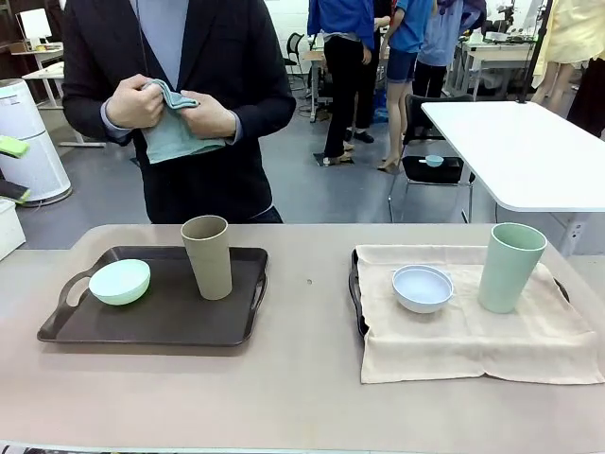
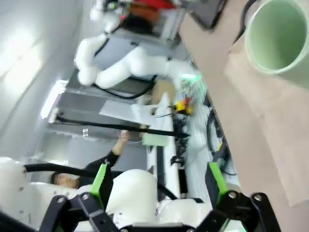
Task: Set up a tray with a mat and arrange the tableware.
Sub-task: Pick up the Picnic Bowl and Reusable plastic cup from the Handle tray in front of the human's position and hold them in the air.
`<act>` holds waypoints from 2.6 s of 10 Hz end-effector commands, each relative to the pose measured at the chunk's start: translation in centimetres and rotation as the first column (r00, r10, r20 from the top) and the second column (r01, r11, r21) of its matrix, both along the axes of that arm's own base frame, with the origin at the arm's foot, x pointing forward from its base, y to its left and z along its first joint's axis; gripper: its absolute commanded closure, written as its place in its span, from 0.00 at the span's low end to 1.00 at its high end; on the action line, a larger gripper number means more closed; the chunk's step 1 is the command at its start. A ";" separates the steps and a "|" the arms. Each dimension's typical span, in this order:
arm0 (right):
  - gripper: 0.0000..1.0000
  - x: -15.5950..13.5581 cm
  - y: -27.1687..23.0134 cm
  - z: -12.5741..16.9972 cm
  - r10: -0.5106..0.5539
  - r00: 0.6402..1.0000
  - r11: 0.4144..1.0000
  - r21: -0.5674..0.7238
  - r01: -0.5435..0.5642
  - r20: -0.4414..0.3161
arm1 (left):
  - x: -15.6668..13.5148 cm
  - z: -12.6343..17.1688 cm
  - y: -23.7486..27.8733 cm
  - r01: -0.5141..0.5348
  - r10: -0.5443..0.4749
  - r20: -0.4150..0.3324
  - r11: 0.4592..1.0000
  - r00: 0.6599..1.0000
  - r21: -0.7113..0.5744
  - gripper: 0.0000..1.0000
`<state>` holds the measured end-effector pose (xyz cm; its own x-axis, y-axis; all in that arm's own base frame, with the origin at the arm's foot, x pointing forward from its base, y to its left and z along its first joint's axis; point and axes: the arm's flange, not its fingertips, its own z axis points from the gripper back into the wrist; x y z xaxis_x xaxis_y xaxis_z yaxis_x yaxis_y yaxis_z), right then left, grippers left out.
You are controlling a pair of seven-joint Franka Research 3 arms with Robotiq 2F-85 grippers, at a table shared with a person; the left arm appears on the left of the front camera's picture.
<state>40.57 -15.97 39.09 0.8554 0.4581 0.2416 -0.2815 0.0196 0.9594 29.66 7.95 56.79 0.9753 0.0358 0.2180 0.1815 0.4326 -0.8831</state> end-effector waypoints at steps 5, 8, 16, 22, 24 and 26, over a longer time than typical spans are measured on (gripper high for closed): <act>0.00 -4.6 -0.1 -3.9 -0.062 0.993 0.992 0.099 0.072 -0.101 | 0.9 -0.5 2.1 0.016 -0.016 -0.008 0.999 1.000 -0.038 0.25; 0.00 -5.6 -5.7 -0.4 -0.622 0.729 0.720 0.157 0.676 -0.287 | 0.9 -0.5 2.1 0.016 -0.016 -0.008 0.999 1.000 -0.038 0.25; 0.00 -6.8 -9.6 -0.3 -0.639 0.721 0.699 0.189 0.690 -0.268 | 2.1 -1.5 2.7 -0.004 -0.003 -0.075 0.996 0.997 -0.090 0.25; 0.00 -6.8 -9.6 -0.3 -0.639 0.721 0.699 0.189 0.690 -0.268 | 2.1 -1.5 2.7 -0.004 -0.003 -0.075 0.996 0.997 -0.090 0.25; 0.00 -6.8 -9.6 -0.3 -0.639 0.721 0.699 0.189 0.690 -0.268 | 2.1 -1.5 2.7 -0.004 -0.003 -0.075 0.996 0.997 -0.090 0.25; 0.00 -6.7 -9.3 -0.3 -0.655 0.705 0.682 0.187 0.707 -0.273 | 2.5 -1.5 2.3 -0.014 0.006 -0.083 0.995 0.997 -0.103 0.25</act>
<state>33.83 -25.33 38.82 0.9417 -0.3266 0.0805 -0.1237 -0.1138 0.9858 32.13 10.27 55.29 0.9894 0.0636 0.1308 0.1017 0.3399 -0.9349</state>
